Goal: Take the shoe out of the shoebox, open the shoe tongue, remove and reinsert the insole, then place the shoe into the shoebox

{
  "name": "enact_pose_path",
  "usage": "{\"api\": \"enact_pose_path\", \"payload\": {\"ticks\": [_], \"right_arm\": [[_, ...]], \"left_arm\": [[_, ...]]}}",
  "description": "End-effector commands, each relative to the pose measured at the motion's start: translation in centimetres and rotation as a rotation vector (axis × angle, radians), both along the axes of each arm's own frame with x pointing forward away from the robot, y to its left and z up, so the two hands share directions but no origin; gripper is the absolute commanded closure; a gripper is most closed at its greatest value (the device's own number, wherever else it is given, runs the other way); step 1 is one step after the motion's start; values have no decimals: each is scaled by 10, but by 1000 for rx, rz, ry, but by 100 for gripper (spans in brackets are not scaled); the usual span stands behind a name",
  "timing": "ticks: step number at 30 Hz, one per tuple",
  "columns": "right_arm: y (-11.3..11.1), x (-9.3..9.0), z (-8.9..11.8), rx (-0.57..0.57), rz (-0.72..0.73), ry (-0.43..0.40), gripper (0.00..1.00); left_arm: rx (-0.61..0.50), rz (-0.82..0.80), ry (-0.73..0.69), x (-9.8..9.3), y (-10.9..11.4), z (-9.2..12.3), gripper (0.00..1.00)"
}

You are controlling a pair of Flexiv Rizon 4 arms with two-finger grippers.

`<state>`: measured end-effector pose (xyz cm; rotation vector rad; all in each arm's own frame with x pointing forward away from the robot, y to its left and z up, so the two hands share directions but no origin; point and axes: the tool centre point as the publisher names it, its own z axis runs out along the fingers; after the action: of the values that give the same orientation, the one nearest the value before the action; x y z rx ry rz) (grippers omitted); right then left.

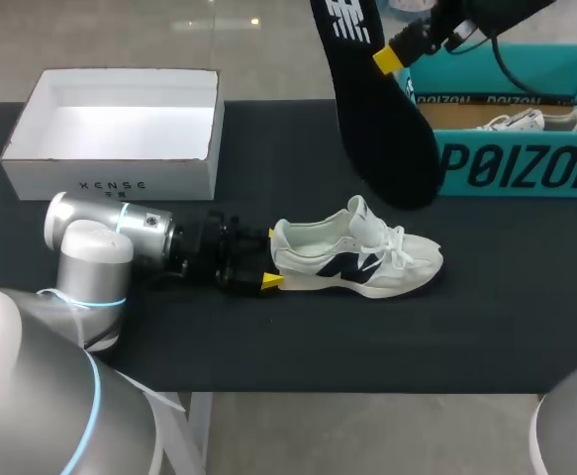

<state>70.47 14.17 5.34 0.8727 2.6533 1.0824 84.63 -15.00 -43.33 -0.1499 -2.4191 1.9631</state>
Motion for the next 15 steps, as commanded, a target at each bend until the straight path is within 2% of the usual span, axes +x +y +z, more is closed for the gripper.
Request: {"api": "enact_pose_path", "payload": {"ticks": [1,10,15], "right_arm": [[-2,0,-5,93,-7,-59,100],[-2,0,-5,93,-7,-59,100],[5,-2,-1,91,0,-28,100]], "left_arm": [[2,0,0,0,-1,-2,100],[2,0,0,0,-1,-2,100],[2,0,0,0,-1,-2,100]]}}
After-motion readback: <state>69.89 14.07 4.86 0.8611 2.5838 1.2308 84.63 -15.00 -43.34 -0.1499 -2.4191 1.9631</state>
